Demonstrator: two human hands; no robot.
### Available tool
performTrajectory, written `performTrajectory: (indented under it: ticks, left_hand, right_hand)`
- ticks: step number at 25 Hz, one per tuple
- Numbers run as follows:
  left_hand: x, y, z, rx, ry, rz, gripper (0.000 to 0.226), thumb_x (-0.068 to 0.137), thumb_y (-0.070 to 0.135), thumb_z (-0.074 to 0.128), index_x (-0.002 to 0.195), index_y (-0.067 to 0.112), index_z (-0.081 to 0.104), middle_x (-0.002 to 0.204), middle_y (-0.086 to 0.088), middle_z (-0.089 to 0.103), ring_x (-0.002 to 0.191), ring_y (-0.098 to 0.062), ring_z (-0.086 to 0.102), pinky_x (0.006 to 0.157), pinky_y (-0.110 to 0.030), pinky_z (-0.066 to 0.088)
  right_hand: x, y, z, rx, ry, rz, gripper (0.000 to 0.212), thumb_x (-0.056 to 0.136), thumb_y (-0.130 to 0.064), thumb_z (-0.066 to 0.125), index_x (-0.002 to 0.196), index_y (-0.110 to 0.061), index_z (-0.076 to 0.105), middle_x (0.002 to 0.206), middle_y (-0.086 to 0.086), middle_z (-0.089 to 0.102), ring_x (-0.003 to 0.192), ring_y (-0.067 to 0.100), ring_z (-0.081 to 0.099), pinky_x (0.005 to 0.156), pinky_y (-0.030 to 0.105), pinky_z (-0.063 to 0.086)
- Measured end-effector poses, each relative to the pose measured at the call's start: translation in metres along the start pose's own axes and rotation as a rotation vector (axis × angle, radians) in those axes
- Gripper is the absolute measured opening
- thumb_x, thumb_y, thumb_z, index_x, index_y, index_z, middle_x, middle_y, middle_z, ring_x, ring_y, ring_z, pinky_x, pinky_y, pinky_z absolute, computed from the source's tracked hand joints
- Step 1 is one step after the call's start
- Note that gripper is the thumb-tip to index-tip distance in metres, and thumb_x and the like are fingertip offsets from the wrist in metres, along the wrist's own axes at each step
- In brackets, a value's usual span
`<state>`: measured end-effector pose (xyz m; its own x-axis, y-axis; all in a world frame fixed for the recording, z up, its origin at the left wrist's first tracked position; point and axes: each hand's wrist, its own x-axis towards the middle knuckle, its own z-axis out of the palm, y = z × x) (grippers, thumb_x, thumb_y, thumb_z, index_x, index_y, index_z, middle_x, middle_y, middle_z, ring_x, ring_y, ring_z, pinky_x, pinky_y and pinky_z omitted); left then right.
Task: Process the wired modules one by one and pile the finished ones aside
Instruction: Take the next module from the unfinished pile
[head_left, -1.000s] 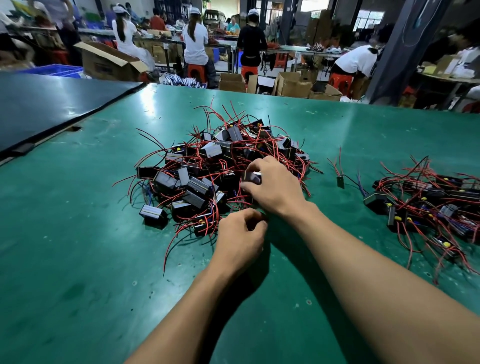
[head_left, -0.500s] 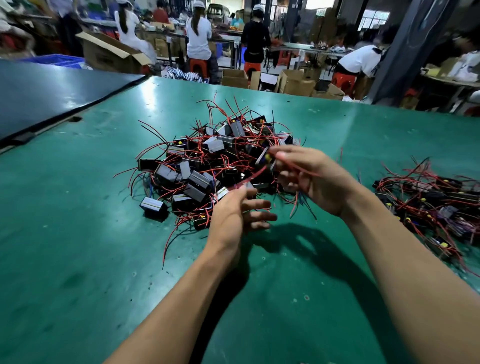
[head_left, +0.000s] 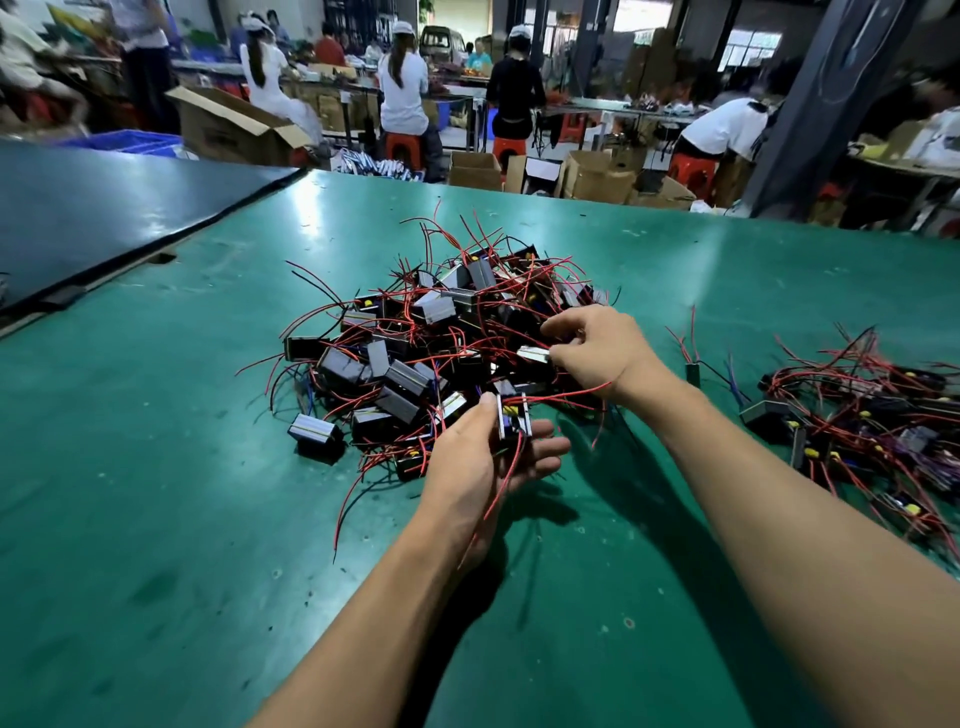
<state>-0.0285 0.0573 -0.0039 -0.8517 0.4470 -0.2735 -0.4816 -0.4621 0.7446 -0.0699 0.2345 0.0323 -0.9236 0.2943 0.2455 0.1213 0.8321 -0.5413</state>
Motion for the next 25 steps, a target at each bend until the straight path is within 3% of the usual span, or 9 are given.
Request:
performTrajectory:
  ticks: [3,6,10,14,17,21,25]
  left_hand:
    - [0.001,-0.001,0.000,0.062,0.019,-0.070,0.043,0.105,0.028,0.041,0.125,-0.009,0.048,0.098,-0.030,0.068,0.068,-0.034,0.072,0.062,-0.038,0.060]
    - [-0.001,0.000,-0.002,0.109,0.006,-0.064,0.026,0.102,0.015,0.045,0.125,0.003,0.050,0.096,-0.027,0.068,0.067,-0.035,0.072,0.066,-0.040,0.060]
    - [-0.004,-0.002,-0.003,0.147,-0.037,-0.037,0.014,0.101,0.010,0.047,0.111,0.002,0.053,0.083,-0.022,0.069,0.064,-0.034,0.070,0.057,-0.039,0.060]
    - [-0.002,-0.009,-0.002,0.182,-0.042,0.010,0.016,0.101,0.011,0.049,0.103,-0.003,0.056,0.086,-0.023,0.063,0.061,-0.031,0.066,0.055,-0.037,0.059]
    - [-0.003,-0.011,-0.004,0.212,-0.034,0.058,0.015,0.099,0.010,0.053,0.092,-0.002,0.059,0.076,-0.018,0.060,0.054,-0.029,0.061,0.052,-0.034,0.056]
    - [-0.007,-0.007,-0.008,0.246,-0.053,0.063,0.015,0.098,0.012,0.053,0.103,0.001,0.062,0.075,-0.015,0.062,0.048,-0.022,0.057,0.043,-0.025,0.048]
    - [-0.012,-0.005,-0.008,0.239,-0.108,0.044,0.023,0.100,0.020,0.049,0.110,0.001,0.059,0.078,-0.013,0.068,0.049,-0.019,0.055,0.044,-0.024,0.043]
  right_hand:
    - [0.003,0.002,0.018,-0.338,-0.045,-0.016,0.044,0.083,-0.028,0.070,0.125,-0.017,0.066,0.117,0.011,0.067,0.109,0.031,0.062,0.091,0.035,0.051]
    - [-0.003,0.001,0.030,-0.445,0.061,-0.021,0.040,0.086,-0.033,0.066,0.124,-0.024,0.066,0.115,0.009,0.067,0.112,0.034,0.060,0.089,0.040,0.050]
    - [-0.005,-0.002,0.013,-0.101,0.143,0.101,0.031,0.083,-0.035,0.069,0.112,-0.025,0.074,0.108,0.003,0.074,0.105,0.025,0.065,0.090,0.036,0.053]
    - [-0.019,-0.001,-0.014,0.285,0.215,0.168,0.014,0.081,-0.026,0.078,0.094,-0.022,0.077,0.082,-0.002,0.072,0.080,0.012,0.064,0.071,0.013,0.047]
    - [-0.033,-0.003,-0.035,0.313,0.281,0.132,0.018,0.083,-0.022,0.077,0.101,-0.018,0.077,0.082,-0.003,0.072,0.078,0.011,0.064,0.077,0.024,0.050]
    - [-0.057,0.001,-0.060,0.712,0.323,0.190,0.016,0.090,-0.019,0.072,0.106,-0.018,0.069,0.084,0.005,0.072,0.057,0.011,0.063,0.052,0.021,0.050]
    - [-0.098,0.024,-0.058,0.977,0.159,0.335,0.012,0.088,-0.025,0.070,0.096,-0.016,0.067,0.077,-0.001,0.074,0.056,0.011,0.062,0.053,0.021,0.050]
